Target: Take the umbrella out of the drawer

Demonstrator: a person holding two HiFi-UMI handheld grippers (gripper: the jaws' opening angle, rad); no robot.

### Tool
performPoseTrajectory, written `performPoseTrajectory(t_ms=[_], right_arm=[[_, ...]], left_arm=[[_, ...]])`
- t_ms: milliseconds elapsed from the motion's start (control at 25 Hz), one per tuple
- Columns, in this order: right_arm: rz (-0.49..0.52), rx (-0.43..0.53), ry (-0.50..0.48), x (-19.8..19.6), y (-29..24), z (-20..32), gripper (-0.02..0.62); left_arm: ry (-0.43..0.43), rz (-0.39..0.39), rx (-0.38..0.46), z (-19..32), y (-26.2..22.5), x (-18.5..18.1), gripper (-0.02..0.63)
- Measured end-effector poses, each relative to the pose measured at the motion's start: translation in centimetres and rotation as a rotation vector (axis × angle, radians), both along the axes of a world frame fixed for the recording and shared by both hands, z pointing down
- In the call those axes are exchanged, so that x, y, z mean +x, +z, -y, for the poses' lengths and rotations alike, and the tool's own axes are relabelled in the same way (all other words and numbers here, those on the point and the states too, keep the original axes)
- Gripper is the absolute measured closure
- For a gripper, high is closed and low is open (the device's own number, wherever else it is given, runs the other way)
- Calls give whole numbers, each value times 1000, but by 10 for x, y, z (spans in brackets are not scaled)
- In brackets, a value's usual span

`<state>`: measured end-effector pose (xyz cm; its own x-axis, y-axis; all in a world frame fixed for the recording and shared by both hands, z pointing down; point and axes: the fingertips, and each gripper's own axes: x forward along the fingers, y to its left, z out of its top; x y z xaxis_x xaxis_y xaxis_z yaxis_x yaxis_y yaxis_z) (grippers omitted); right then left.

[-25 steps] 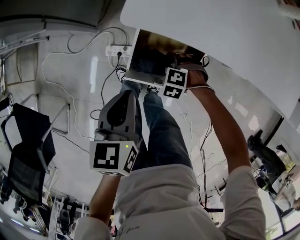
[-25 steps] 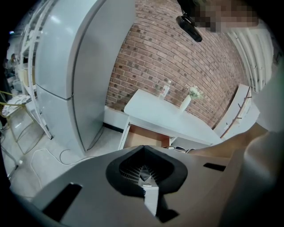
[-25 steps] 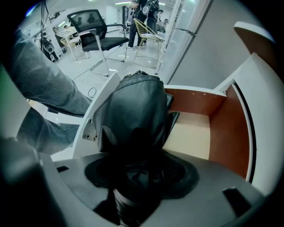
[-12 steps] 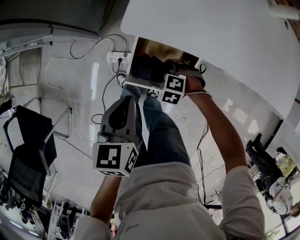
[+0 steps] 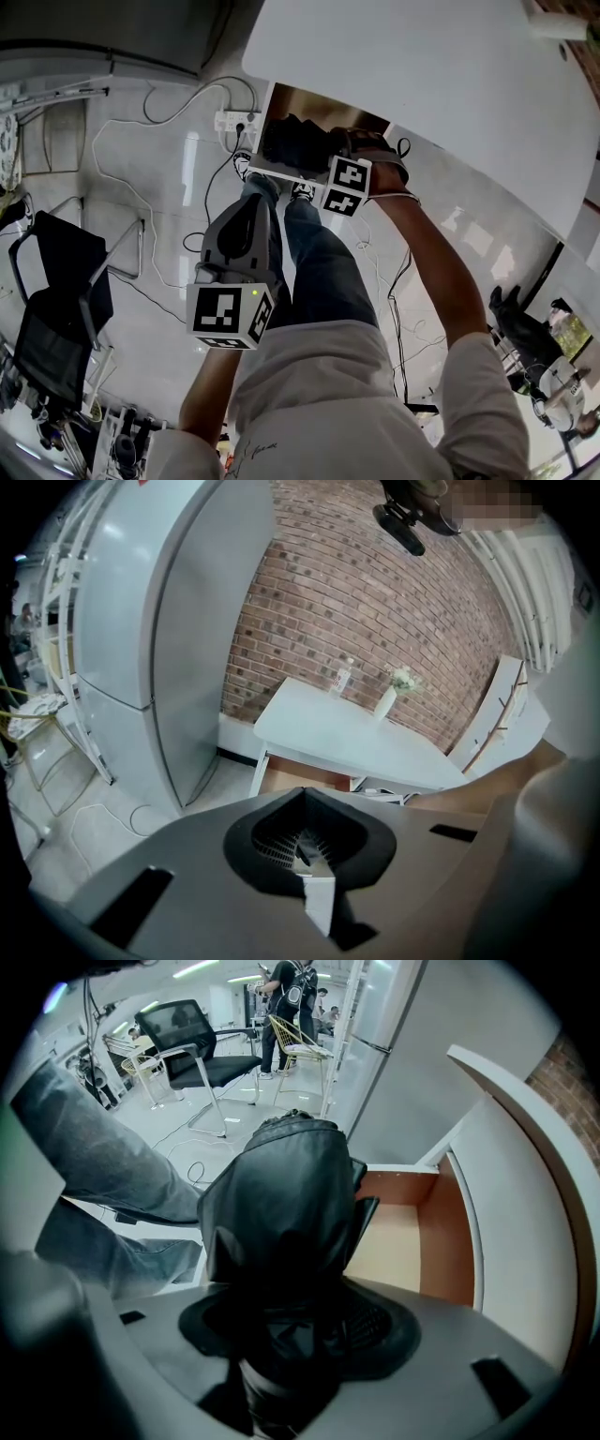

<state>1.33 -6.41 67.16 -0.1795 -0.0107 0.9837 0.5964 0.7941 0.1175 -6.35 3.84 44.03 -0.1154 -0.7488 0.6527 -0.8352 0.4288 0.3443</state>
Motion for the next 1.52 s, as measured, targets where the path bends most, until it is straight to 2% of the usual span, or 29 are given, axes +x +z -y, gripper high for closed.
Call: performPoseTrajectory(t_ms=[840, 1000, 1520], right_arm=[[58, -2, 34, 7, -55, -8, 333], [68, -38, 65, 6, -66, -14, 333], [132, -50, 158, 16, -109, -18, 333]], left_arm=[[-2, 26, 48, -7, -38, 13, 589], [-13, 35, 59, -8, -50, 10, 589], [30, 72, 89, 0, -76, 24, 589]])
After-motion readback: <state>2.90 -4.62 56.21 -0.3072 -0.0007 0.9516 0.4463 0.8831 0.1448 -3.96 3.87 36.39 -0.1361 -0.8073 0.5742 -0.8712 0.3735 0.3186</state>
